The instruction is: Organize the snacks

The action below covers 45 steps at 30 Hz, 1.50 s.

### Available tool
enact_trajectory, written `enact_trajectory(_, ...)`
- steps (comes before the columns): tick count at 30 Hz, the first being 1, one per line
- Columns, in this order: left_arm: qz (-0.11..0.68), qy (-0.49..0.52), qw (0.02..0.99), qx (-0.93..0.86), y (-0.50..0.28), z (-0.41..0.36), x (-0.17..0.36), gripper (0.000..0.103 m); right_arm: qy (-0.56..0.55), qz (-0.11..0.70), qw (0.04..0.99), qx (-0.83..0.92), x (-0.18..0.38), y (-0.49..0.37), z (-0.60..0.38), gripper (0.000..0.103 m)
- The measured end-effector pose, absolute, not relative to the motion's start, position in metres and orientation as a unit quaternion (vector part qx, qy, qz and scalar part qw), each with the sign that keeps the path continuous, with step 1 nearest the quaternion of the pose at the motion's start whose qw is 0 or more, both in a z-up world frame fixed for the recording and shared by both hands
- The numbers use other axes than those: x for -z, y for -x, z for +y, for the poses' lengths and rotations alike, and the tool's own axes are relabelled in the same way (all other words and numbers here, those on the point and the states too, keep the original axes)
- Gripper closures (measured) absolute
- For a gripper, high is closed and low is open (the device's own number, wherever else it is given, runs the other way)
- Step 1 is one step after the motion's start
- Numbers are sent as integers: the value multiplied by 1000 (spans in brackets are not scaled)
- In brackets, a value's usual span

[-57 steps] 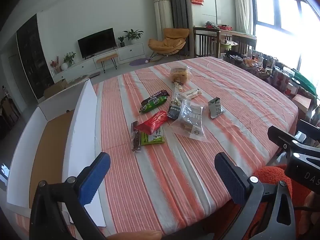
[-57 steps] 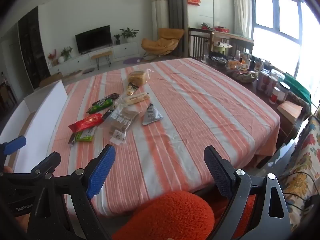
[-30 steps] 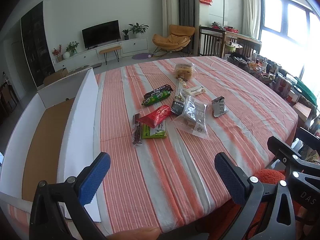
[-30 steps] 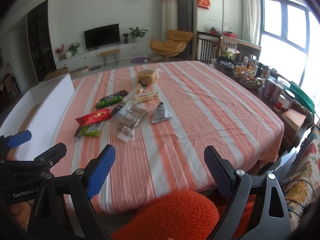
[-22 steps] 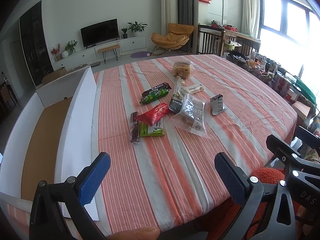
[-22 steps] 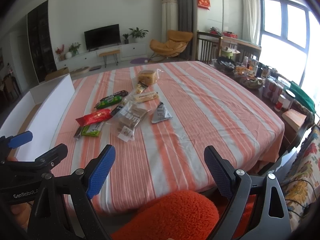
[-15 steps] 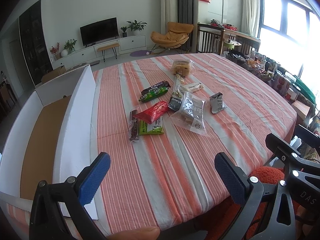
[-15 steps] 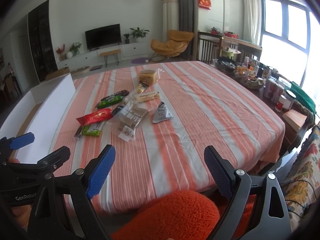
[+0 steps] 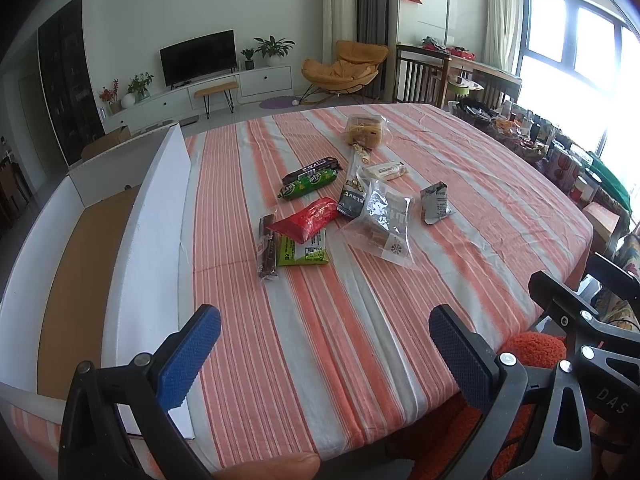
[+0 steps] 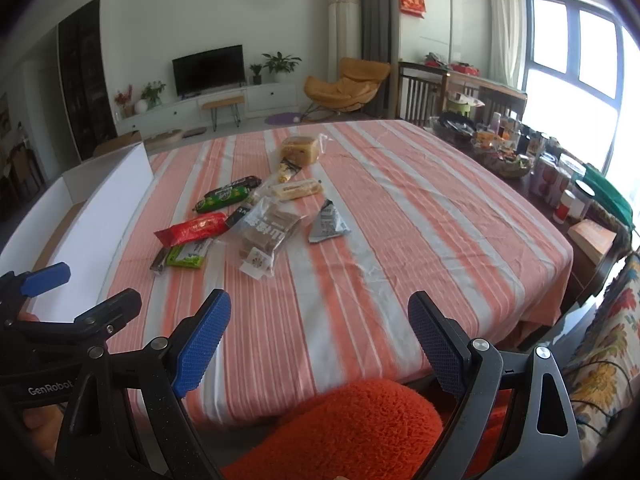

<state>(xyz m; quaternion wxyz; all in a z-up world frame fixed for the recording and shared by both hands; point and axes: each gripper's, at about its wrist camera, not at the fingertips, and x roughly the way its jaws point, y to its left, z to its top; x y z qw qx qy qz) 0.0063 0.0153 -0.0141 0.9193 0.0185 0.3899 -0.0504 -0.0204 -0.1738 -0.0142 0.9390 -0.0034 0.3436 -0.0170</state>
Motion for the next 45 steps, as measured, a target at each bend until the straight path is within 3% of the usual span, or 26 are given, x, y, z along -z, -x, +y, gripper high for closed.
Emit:
enact_trajectory(37, 407, -18, 912, 38, -7, 19, 21, 0, -12, 343, 939, 21, 19, 23, -183, 10)
enact_trajectory(45, 463, 0, 886, 36, -23, 36, 42, 0, -15, 357, 934, 21, 23, 21, -183, 11)
